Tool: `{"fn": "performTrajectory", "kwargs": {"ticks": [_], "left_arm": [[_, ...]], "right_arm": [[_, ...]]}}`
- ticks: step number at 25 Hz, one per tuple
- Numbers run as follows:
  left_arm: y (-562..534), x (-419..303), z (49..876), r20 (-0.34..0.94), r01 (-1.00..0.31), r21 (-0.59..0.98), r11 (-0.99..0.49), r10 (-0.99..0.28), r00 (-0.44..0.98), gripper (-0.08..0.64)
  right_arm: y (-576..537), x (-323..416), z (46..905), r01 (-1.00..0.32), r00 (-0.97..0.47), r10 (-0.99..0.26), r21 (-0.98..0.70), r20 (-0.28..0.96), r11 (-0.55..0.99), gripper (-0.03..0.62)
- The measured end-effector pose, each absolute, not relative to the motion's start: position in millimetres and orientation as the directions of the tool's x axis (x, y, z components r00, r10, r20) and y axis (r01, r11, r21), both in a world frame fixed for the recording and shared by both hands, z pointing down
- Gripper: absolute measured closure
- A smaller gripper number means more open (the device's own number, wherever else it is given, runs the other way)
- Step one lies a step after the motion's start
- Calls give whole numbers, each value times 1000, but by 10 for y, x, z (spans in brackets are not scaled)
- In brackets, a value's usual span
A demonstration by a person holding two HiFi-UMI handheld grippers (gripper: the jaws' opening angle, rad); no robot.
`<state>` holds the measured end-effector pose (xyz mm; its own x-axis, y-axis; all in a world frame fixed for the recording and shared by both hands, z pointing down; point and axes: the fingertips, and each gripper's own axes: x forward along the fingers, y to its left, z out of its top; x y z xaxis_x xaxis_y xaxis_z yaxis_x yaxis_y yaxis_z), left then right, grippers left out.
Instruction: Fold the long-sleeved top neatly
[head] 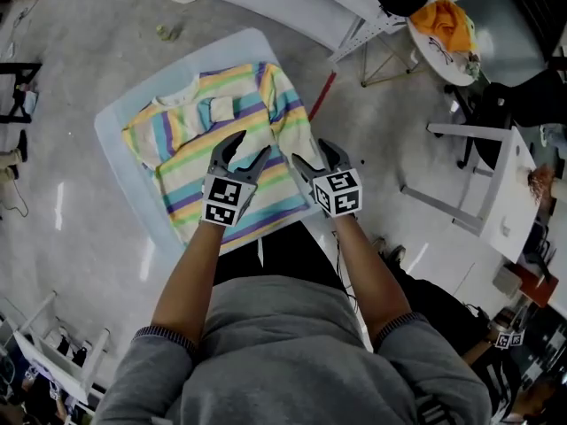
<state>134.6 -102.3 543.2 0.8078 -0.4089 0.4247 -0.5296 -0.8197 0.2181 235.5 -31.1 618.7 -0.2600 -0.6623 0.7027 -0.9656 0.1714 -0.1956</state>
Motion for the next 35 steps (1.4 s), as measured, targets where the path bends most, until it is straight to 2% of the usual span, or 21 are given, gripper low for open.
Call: {"fn": "performTrajectory", "kwargs": {"ticks": [7,14,20,23,24,29,35], "left_arm": [[-655,1662,5793,463,-434,237,-869,-291,837,276],[-416,1764,6038,508,-394,248,-885,-228,831,276],[-397,1758,6099,518,-398,258,-880,-222,826,278],[-433,1746,6102,525,-406,254,-878,-227,820,278],[-451,1739,6100,526,-409,253,-877,-231,819,278],[-569,1665,6051,527,-434,239,-868,-259,809,278],[-877,1586,5831,505,-475,218,-853,-318,802,278]], "right_arm": [[-13,2464,6608,-980,-167,-662,-200,731,26,253],[75,2574,7030,-978,-69,-655,-179,752,-103,329],[34,2683,7260,-987,13,-644,-93,765,-130,382],[47,2720,7246,-995,60,-629,-6,775,-102,483],[58,2722,7251,-996,59,-622,3,781,-90,559],[90,2874,7206,-996,34,-628,-28,777,-88,558],[-104,3373,6746,-990,60,-673,-44,738,-136,560]]}}
